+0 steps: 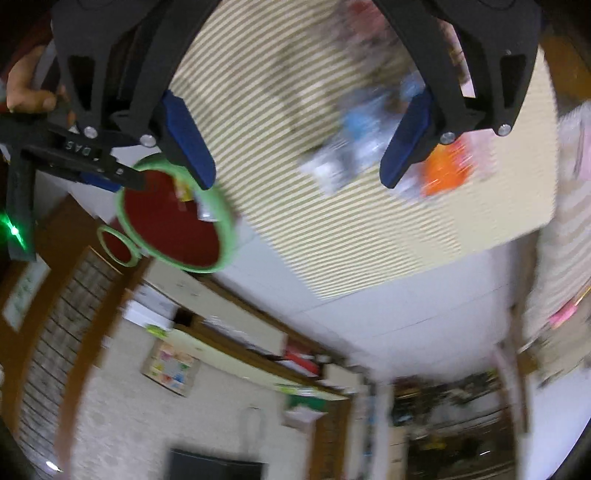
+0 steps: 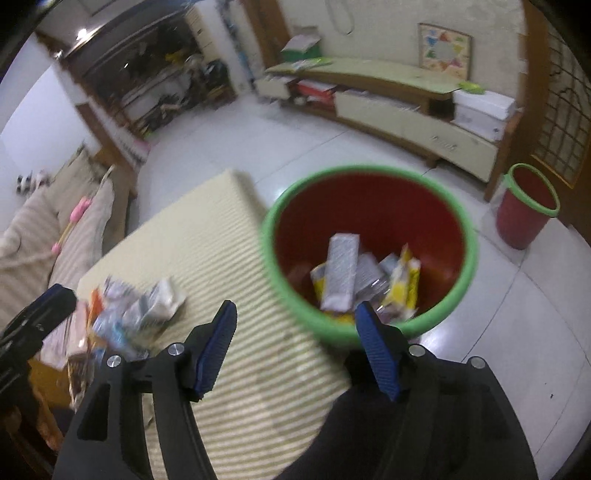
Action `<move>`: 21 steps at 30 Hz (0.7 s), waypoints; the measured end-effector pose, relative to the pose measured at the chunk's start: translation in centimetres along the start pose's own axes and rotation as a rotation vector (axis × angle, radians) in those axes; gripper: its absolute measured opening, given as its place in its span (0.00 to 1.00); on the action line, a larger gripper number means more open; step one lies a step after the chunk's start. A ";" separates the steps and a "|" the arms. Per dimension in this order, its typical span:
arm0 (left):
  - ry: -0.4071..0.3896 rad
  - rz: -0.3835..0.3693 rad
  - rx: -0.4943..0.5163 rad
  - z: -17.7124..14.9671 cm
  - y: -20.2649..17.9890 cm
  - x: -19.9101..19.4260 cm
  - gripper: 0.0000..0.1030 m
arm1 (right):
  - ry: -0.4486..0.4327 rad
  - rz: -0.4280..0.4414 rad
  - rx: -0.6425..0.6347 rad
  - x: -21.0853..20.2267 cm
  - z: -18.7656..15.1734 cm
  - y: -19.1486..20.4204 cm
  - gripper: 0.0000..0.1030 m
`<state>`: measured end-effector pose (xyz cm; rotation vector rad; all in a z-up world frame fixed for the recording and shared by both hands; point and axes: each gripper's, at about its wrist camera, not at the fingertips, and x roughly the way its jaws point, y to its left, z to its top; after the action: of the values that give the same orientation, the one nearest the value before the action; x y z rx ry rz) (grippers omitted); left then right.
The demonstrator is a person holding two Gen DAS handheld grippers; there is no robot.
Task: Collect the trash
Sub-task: 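Grasp the pink snack bag with the left tool while the right grasps the orange chip bag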
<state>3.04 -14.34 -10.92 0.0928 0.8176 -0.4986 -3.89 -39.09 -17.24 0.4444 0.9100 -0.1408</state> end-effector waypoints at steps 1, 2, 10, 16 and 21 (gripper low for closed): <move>0.003 0.033 -0.037 -0.7 1.7 -0.6 0.86 | 0.016 0.009 -0.008 0.3 -0.5 0.8 0.63; 0.011 0.067 -0.076 -1.3 3.6 -1.1 0.86 | 0.028 0.018 -0.015 0.5 -0.8 1.2 0.63; 0.172 0.091 -0.376 -3.6 15.2 1.1 0.77 | 0.121 0.114 -0.177 1.6 -3.9 9.6 0.63; 0.275 0.038 -0.431 -4.6 17.8 4.6 0.74 | 0.133 0.136 -0.242 1.2 -4.7 12.5 0.64; 0.320 -0.031 -0.469 -4.9 18.7 6.6 0.74 | 0.148 0.130 -0.268 1.2 -5.3 13.8 0.70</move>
<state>12.09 0.89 -21.09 -0.2796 1.2327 -0.3128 -2.90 -24.30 -16.70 0.2654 1.0259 0.1338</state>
